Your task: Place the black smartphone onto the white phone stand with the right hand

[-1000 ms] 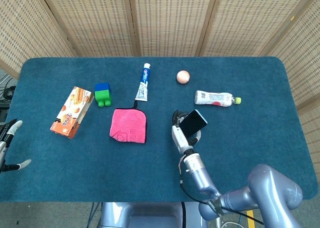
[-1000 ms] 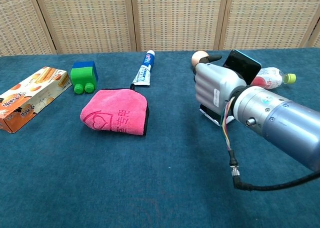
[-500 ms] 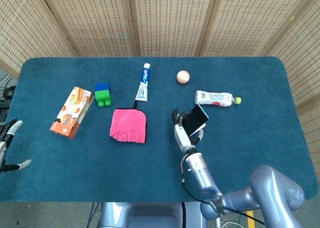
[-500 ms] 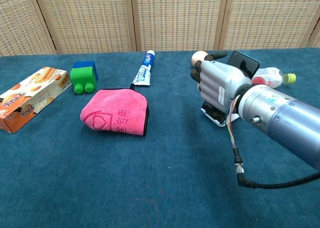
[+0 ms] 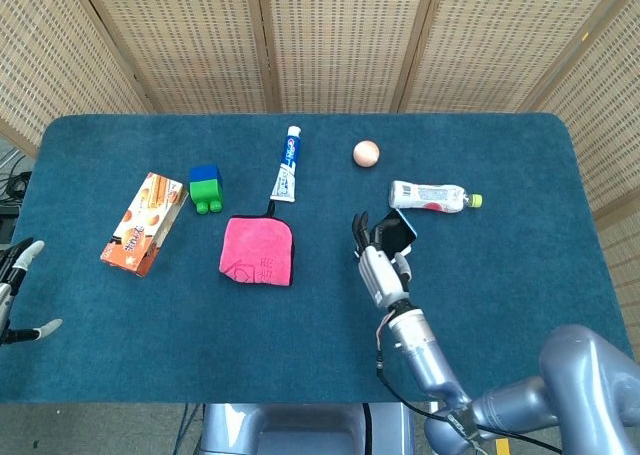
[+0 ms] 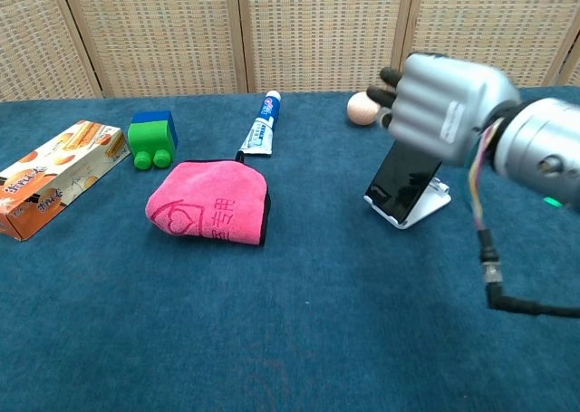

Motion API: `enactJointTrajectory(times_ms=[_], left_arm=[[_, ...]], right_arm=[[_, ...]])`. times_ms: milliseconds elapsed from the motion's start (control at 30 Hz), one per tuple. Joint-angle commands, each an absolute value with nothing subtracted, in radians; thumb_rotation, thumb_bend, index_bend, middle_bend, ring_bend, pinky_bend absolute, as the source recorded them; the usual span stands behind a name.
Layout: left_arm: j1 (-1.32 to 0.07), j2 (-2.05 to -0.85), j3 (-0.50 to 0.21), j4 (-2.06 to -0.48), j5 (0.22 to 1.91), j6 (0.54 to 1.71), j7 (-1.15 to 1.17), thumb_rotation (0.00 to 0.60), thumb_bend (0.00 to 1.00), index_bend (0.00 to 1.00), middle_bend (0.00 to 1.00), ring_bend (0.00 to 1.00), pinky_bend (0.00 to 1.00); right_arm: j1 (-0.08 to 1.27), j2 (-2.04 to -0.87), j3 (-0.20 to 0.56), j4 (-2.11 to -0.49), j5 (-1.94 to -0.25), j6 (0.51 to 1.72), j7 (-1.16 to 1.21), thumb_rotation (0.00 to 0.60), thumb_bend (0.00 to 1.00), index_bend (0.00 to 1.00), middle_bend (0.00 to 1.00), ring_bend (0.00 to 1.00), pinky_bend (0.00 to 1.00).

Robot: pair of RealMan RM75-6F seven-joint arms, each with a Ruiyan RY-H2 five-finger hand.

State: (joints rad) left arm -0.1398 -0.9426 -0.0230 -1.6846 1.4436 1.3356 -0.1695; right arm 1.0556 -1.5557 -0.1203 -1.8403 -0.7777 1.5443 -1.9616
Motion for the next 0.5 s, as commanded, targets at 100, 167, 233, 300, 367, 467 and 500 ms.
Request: enactJointTrajectory(times_ms=[100,167,233,300,367,467,500], left_arm=[[-0.125,-0.947,-0.018,-1.681,1.468,1.371,-0.173,0.600,0.00,0.00,0.00,0.00,0.00],[-0.117,-0.952,-0.017,-1.679,1.482,1.393,-0.171,0.600,0.00,0.00,0.00,0.00,0.00],[-0.113,-0.953,-0.014,-1.677,1.491,1.402,-0.172,0.600,0.00,0.00,0.00,0.00,0.00],[-0.107,-0.956,-0.011,-1.675,1.501,1.415,-0.173,0.600,0.00,0.00,0.00,0.00,0.00],[-0.101,-0.958,-0.007,-1.673,1.514,1.430,-0.171,0.600,0.00,0.00,0.00,0.00,0.00],[-0.094,-0.963,-0.005,-1.667,1.528,1.448,-0.166,0.600,0.00,0.00,0.00,0.00,0.00],[-0.092,-0.965,-0.004,-1.666,1.531,1.454,-0.164,0.600,0.00,0.00,0.00,0.00,0.00]], right_arm=[[0.931,-1.242,-0.233,-1.945,-1.085,1.550,-1.495,0.600,0.52,0.12,0.04,0.08,0.35],[0.877,-1.179,-0.257,-1.884,-1.181,1.543,-1.262,0.600,0.51,0.12,0.04,0.09,0.34],[0.847,-1.155,-0.267,-1.838,-1.228,1.543,-1.137,0.600,0.50,0.12,0.04,0.09,0.33],[0.793,-1.132,-0.270,-1.768,-1.269,1.557,-0.959,0.600,0.48,0.12,0.04,0.08,0.28],[0.720,-1.128,-0.262,-1.697,-1.282,1.597,-0.758,0.600,0.47,0.12,0.04,0.08,0.23],[0.642,-1.140,-0.247,-1.630,-1.287,1.632,-0.578,0.600,0.34,0.12,0.02,0.02,0.15],[0.621,-1.142,-0.243,-1.618,-1.285,1.638,-0.534,0.600,0.22,0.11,0.01,0.00,0.12]])
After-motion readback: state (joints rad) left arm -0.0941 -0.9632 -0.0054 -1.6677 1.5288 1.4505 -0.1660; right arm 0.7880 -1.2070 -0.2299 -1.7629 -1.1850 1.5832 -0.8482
